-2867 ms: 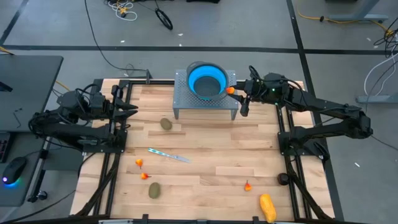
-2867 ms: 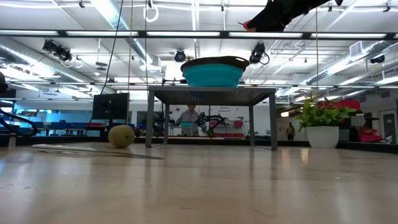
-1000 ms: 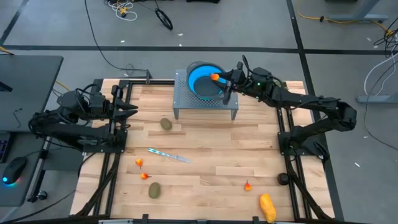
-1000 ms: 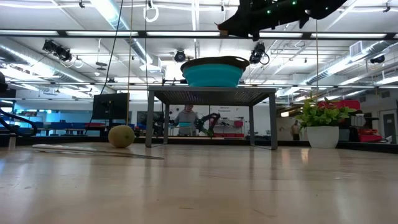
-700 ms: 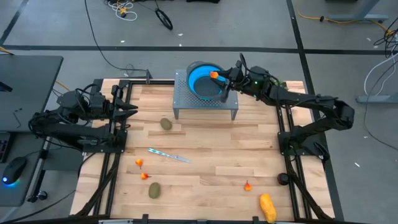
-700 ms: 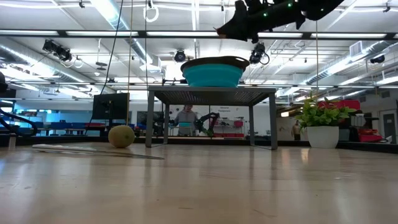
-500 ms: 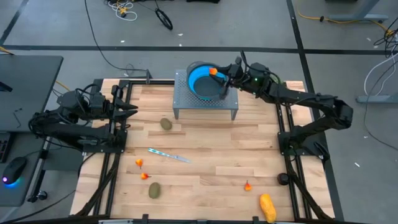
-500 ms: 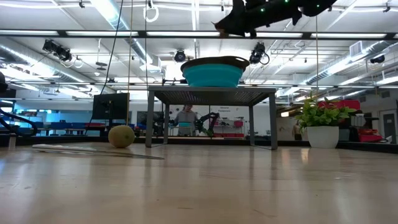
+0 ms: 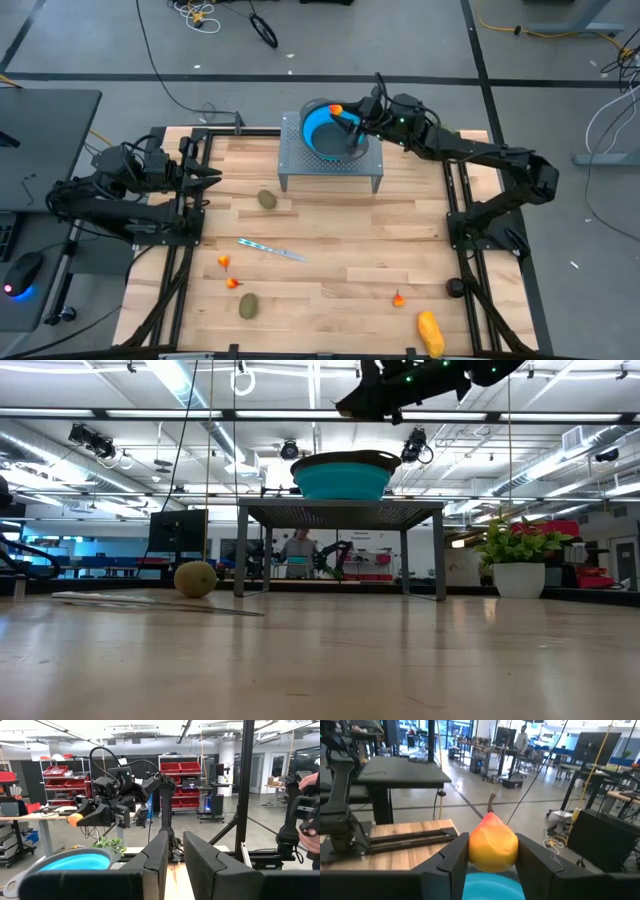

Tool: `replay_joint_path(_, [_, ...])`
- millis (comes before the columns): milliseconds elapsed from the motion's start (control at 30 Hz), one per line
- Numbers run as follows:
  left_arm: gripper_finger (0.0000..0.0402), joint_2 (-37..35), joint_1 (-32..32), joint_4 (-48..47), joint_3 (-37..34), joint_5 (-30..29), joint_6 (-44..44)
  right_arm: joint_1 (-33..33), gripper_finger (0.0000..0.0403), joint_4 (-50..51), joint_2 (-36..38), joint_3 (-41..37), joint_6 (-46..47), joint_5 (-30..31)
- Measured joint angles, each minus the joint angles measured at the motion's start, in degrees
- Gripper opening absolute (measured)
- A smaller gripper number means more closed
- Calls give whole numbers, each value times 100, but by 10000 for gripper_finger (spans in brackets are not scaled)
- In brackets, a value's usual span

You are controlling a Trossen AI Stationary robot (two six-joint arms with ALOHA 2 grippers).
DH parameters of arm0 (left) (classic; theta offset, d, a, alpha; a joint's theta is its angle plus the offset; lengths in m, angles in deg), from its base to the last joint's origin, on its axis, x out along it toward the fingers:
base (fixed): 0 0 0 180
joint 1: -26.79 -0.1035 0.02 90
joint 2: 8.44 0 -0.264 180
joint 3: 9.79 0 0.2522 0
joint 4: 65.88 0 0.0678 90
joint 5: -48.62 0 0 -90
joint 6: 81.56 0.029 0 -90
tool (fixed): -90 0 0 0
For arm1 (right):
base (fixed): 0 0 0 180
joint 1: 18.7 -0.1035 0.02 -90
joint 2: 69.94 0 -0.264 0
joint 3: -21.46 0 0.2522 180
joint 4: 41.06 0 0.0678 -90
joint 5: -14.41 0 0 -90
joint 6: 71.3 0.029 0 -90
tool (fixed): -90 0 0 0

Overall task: Pick & Place Fruit
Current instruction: Put the peach into the blue bin

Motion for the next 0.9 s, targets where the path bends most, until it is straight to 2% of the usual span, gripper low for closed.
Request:
replay_joint_path(333, [68,0,1,-1,1,0,0,44,150,427,-426,0,66,0])
replay_joint_path(900, [68,0,-1,0,-1,0,-1,46,157,504,-427,0,60,0])
